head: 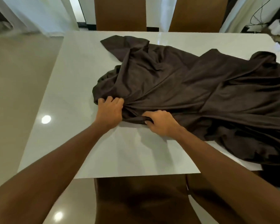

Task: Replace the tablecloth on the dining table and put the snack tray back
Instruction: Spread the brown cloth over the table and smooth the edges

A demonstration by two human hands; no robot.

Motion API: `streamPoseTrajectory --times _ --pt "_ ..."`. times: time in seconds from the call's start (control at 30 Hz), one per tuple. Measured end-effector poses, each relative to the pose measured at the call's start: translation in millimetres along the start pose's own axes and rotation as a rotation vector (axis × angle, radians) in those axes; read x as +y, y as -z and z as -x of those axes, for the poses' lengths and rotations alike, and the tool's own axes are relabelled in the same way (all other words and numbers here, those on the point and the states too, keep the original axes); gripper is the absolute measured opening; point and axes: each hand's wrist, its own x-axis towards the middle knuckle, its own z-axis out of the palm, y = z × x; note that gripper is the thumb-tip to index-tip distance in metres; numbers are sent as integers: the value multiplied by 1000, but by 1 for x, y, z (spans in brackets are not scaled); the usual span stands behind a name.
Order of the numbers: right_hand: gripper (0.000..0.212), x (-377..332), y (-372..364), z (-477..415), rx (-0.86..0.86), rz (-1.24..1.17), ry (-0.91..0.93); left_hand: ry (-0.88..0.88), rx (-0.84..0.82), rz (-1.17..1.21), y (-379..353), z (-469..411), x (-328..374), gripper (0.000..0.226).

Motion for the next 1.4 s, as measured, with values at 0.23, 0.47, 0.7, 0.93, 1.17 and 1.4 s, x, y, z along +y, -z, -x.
streamPoseTrajectory --times 0.23,0.47,0.7,0.93,1.17,1.4 --pt "40 -61 9 -2 -292 -329 -25 215 -38 259 22 18 -65 16" --pt "31 -47 18 3 -294 -539 -328 427 -92 271 22 45 -77 91" --pt "82 -70 -35 -43 109 -267 -421 495 -203 388 19 -6 -76 70" --pt "93 -74 -64 -60 157 -350 -467 678 50 655 30 0 -94 18" --pt "87 -92 -49 -80 97 -497 -542 468 70 184 86 20 -147 21" --pt "64 -167 -56 -117 91 -498 -710 377 -203 404 82 99 -200 15"
